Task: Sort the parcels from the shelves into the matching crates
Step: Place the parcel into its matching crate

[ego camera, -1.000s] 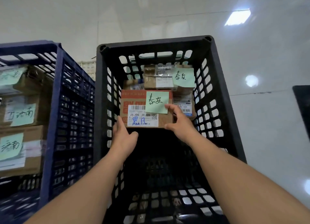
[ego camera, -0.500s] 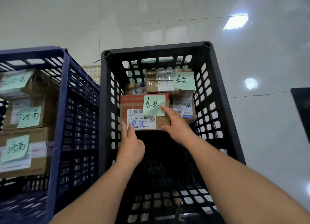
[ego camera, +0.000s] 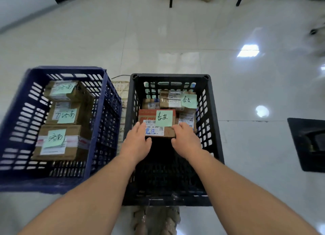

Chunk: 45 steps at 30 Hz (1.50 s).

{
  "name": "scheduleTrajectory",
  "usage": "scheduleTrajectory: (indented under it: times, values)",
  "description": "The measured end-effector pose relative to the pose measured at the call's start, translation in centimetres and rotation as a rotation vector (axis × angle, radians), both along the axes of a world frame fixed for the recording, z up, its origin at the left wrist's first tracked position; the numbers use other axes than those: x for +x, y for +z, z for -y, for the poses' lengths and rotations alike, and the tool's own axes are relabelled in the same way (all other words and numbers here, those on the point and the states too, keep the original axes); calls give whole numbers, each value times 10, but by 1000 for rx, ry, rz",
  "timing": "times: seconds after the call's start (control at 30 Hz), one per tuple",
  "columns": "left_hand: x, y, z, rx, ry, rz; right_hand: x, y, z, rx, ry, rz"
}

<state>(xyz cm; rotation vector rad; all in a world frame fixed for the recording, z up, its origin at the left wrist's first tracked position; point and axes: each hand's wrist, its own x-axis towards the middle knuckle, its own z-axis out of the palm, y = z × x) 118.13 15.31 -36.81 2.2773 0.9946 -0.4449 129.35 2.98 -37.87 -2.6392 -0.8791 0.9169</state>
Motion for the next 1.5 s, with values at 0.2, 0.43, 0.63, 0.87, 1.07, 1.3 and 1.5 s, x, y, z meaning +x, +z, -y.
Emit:
scheduleTrajectory:
  times: [0.2, 0.43, 0.63, 0.87, 1.07, 1.3, 1.5]
  values:
    - [-31, 67, 8, 84, -13, 10, -21, 77, -9, 18, 160, 172]
    - [-90, 119, 2, 241, 60, 7, -72, 135, -40, 91, 400, 293]
    - [-154, 144, -14, 332, 205, -10, -126, 168, -74, 170, 558, 357]
    - [-252, 179, -16, 415, 433, 31, -215, 204, -106, 259, 758, 398]
    - [-391, 199, 18, 473, 642, -23, -347, 230, -108, 329, 985, 396]
    - [-549, 215, 78, 541, 834, -120, -497, 256, -79, 385, 1243, 438]
    - [-648, 225, 135, 583, 946, -212, -599, 267, -41, 393, 1403, 508]
